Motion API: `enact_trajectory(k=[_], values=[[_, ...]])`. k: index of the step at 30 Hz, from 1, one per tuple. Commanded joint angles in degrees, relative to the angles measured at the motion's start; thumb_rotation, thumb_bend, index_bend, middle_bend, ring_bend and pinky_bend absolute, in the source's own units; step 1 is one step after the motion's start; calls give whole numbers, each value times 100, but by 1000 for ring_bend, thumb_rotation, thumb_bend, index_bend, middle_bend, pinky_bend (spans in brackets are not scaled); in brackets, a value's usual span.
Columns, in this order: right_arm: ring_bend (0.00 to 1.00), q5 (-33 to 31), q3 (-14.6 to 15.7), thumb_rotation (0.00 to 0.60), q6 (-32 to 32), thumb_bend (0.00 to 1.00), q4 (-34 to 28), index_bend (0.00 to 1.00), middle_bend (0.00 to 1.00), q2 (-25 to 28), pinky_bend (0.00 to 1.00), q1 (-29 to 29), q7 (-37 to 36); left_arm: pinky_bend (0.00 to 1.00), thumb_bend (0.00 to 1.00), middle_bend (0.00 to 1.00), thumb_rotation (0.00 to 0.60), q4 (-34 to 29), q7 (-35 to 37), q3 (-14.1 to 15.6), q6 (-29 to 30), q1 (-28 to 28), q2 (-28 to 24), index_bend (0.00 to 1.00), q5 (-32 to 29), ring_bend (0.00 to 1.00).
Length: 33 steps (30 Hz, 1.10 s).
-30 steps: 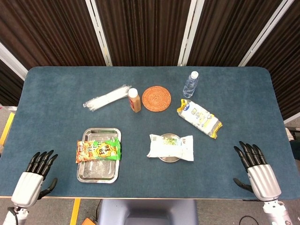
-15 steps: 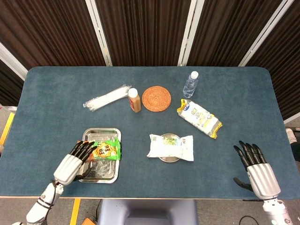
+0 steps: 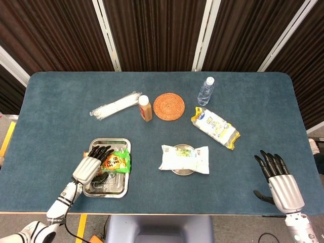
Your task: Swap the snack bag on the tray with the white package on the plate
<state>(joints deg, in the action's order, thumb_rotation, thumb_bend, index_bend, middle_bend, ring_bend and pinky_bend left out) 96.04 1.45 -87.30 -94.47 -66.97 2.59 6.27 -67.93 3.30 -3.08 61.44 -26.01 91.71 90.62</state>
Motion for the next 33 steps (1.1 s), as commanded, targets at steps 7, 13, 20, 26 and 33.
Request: enact_trajectory(k=[7,13,20,26,33], values=[[0,-162,-18,600,125,197,-67,0,0,66,0,18,-19,513,378,564,600,39,-191,-281,-62,-153,152,615,-422,483],[0,-232,-48,600,170,197,-131,0,0,149,0,43,-109,594,413,696,600,666,-43,-310,396,-254,593,736,-231,597],[0,-339,-69,600,289,197,-148,0,0,203,0,90,-245,594,413,688,600,1303,81,-693,479,-928,911,734,-79,597],[0,-527,-119,600,478,196,-135,0,0,199,0,164,-305,588,413,676,600,2334,149,-1197,-188,-1925,1484,722,-354,590],[0,-778,-166,600,972,196,-25,0,0,109,0,393,-387,588,412,656,600,4142,300,-1548,-1042,-3217,2640,704,-687,581]])
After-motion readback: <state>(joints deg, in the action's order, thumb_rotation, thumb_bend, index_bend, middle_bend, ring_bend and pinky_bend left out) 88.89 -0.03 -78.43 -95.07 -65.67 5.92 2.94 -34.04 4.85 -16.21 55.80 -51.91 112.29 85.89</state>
